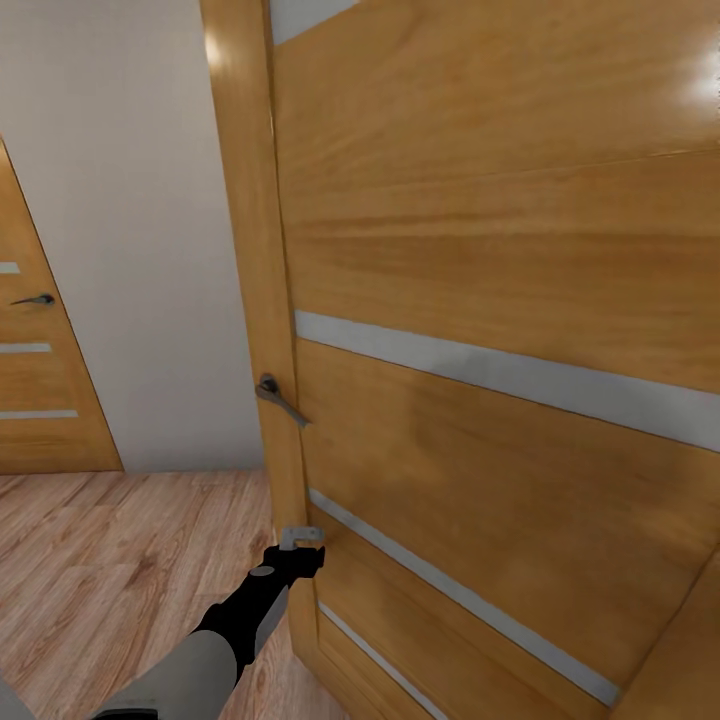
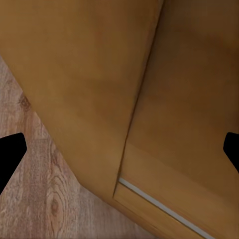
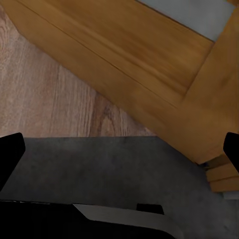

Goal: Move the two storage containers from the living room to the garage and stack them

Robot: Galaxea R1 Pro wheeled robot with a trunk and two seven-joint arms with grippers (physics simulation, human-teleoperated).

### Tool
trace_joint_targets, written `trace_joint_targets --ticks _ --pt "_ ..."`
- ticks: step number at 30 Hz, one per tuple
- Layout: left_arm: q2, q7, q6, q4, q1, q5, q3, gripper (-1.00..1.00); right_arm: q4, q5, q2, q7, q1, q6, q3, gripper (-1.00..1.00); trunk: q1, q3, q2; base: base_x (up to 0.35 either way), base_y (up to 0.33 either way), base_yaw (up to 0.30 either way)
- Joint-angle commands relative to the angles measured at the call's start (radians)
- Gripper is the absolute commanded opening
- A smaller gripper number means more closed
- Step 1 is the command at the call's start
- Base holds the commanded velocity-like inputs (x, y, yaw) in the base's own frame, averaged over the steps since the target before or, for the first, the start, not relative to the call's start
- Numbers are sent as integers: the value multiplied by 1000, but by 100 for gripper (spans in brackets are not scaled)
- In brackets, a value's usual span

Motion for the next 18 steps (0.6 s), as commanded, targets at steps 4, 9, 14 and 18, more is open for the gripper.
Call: trace_joint_targets --ticks 4,9,14,18 --pt "-2 -3 5 -2 0 -5 4 100 1 3 0 -1 -1 -4 0 100 0 -1 0 0 0 0" --pt "-2 -3 5 -2 0 -5 4 100 1 4 0 3 -1 -4 1 100 0 -1 0 0 0 0" --pt "-2 -3 5 -2 0 -5 4 100 1 7 0 6 -1 -3 4 100 0 -1 0 0 0 0" --pt "-2 -3 5 -2 0 -5 4 100 1 9 0 9 -1 -3 4 100 0 -1 0 0 0 -32"
